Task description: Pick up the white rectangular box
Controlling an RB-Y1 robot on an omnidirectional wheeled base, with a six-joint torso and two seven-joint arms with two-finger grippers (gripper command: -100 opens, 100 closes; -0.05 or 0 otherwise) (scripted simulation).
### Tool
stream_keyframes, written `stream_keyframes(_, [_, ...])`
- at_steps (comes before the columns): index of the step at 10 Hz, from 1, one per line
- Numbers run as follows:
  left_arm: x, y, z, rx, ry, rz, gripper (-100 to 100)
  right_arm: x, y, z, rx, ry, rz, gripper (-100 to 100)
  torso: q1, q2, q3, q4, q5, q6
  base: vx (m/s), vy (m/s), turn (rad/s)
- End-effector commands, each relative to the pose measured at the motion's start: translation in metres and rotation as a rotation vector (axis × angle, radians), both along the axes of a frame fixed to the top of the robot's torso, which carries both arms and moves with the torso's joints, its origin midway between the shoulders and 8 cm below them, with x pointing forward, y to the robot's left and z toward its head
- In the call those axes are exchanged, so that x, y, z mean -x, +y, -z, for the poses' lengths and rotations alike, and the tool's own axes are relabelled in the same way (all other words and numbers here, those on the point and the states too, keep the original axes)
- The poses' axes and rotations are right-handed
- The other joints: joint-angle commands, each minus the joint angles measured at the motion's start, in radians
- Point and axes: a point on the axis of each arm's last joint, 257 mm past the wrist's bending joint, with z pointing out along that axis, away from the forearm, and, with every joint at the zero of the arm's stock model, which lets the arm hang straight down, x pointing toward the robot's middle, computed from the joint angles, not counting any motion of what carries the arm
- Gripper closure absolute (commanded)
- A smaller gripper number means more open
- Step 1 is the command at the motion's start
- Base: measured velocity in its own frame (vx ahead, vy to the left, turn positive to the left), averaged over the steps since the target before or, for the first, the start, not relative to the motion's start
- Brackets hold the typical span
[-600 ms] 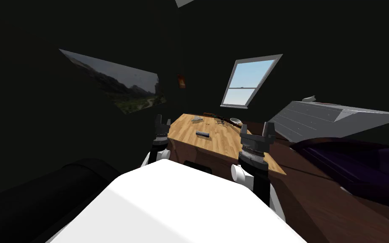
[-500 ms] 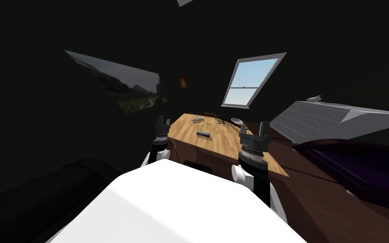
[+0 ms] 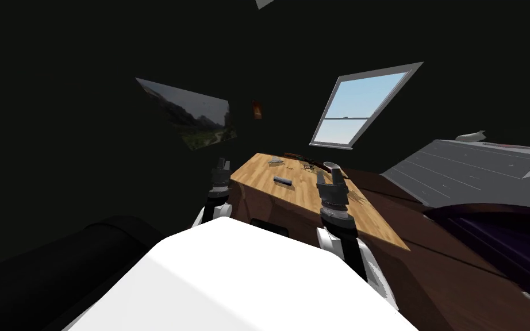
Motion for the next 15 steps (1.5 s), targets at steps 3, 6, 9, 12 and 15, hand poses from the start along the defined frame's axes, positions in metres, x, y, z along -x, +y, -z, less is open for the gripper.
stream_keyframes(3, [0.0,0.0,0.0,0.0,0.0,0.0,0,-0.003,0.02,0.028,0.136,0.044,-0.047,-100,0.001,-0.001,-0.001,0.0,0.0,-0.001,-0.068,0.037,0.19])
stream_keyframes(6, [0.0,0.0,0.0,0.0,0.0,0.0,0,-0.006,0.037,0.06,0.274,0.09,-0.091,-100,0.0,0.0,0.0,0.0,0.0,0.0,-0.084,0.036,0.232])
stream_keyframes(9, [0.0,0.0,0.0,0.0,0.0,0.0,0,-0.006,0.05,0.1,0.415,0.143,-0.134,-100,0.0,-0.002,-0.001,-0.001,0.0,0.0,-0.053,0.043,0.19])
stream_keyframes(12, [0.0,0.0,0.0,0.0,0.0,0.0,0,-0.002,0.057,0.147,0.567,0.202,-0.184,-100,0.0,-0.002,-0.001,-0.001,0.0,0.0,-0.057,0.055,0.289])
stream_keyframes(15, [0.0,0.0,0.0,0.0,0.0,0.0,0,0.003,0.057,0.174,0.656,0.236,-0.215,-100,-0.001,-0.004,-0.002,-0.001,0.0,0.0,-0.019,0.033,0.187])
